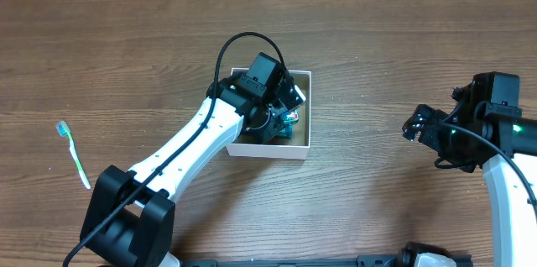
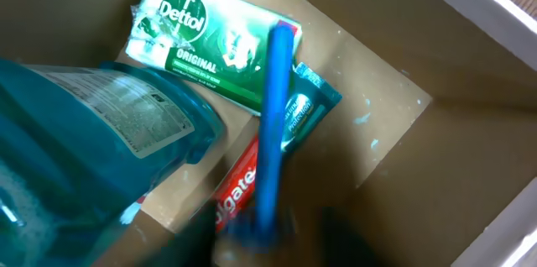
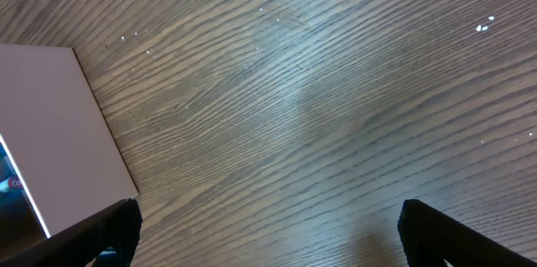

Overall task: Pack container
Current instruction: 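Lower the razor into the box and release it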

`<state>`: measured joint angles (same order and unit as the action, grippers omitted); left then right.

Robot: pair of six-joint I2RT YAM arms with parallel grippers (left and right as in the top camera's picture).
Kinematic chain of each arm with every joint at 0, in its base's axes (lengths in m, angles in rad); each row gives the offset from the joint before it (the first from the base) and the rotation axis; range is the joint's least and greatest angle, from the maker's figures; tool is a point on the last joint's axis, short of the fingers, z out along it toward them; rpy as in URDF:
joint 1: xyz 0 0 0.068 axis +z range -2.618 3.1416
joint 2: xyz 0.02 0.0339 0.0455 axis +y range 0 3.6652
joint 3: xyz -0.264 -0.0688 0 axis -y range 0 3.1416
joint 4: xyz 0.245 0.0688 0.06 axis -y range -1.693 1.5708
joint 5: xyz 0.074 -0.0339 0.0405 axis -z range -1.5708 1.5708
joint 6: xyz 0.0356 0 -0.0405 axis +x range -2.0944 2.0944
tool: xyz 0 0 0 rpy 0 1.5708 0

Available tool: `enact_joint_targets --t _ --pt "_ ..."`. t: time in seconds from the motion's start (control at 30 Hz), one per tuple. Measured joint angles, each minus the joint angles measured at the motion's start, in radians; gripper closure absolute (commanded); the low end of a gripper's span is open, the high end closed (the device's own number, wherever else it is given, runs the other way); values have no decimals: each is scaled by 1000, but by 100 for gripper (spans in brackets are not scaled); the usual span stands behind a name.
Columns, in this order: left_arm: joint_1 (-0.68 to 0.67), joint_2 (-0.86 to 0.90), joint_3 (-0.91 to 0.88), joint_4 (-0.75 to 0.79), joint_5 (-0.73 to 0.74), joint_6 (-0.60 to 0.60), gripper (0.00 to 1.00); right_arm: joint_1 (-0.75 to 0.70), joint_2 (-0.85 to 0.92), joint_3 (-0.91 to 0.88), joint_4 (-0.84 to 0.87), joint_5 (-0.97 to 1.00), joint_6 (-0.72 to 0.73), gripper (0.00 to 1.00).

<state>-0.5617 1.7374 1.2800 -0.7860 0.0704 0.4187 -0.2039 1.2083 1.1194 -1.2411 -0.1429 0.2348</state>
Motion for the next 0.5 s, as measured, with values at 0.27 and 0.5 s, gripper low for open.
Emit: enact_joint_targets --t 0.27,0.5 --pt "0 -79 75 -167 -76 -75 0 0 0 0 2 1 0 0" --pt "272 -411 162 -246 -233 -378 0 0 0 0 6 0 0 0"
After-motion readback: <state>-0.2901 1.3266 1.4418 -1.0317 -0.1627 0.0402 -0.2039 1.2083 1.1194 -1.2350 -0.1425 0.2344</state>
